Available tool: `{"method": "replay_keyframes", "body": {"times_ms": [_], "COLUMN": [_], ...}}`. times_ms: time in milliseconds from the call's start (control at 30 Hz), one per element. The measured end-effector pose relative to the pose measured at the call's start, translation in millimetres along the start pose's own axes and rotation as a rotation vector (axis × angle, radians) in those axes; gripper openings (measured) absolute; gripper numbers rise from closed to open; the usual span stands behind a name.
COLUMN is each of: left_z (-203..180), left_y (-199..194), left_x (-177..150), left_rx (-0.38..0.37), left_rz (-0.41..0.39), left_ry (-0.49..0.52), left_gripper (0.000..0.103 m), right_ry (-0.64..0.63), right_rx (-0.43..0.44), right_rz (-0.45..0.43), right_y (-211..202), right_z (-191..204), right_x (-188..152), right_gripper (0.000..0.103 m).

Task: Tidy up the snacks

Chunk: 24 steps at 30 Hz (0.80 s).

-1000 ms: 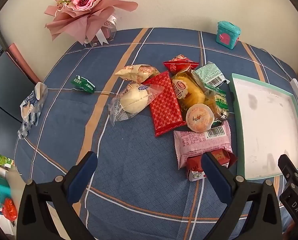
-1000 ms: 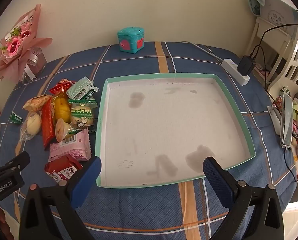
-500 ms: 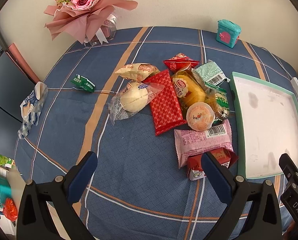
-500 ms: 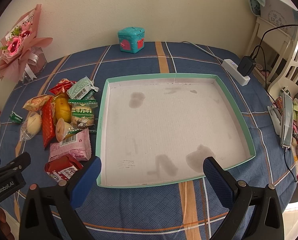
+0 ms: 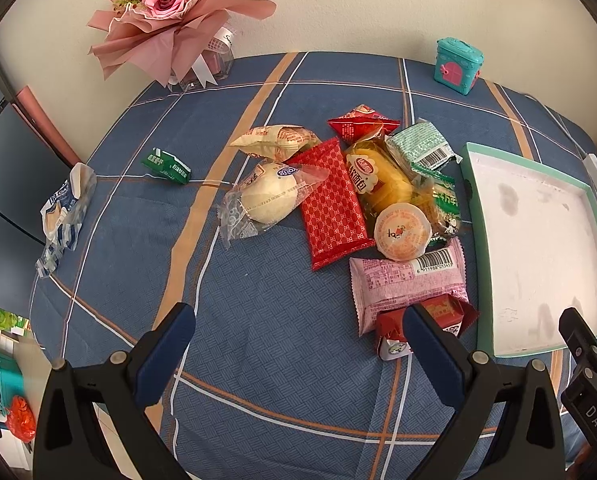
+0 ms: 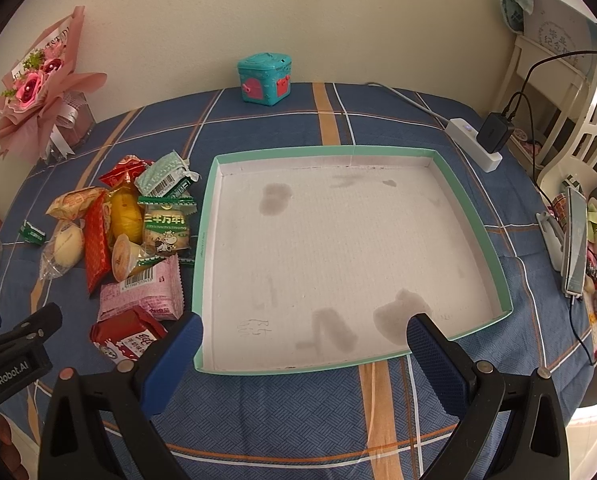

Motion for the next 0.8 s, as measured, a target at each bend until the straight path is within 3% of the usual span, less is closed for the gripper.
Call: {"method": "replay_keyframes", "body": {"times_ms": [800], "left_z": [-1.1], "left_y": [2.1], "left_x": [-0.3], "left_rx": [0.006], "left_rz": [0.008], "left_ry": [0.0], "left_gripper": [0.103], "right_ry": [-0.002], "right_rx": [0.0], "right_rz": [0.001], "right_y": [1.1], "right_z": [2.3], "right_x": [-0.9], "right_gripper": [0.103]}}
Point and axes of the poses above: each gripper's, at about its wrist camera, not at the fingertips, and y roughly the way its jaws point, z to its left, x to its top, the point moved 1 cm from there along y, roughly the way its jaws point, and after that the axes turned 1 degree about z, right-handed, at the moved point
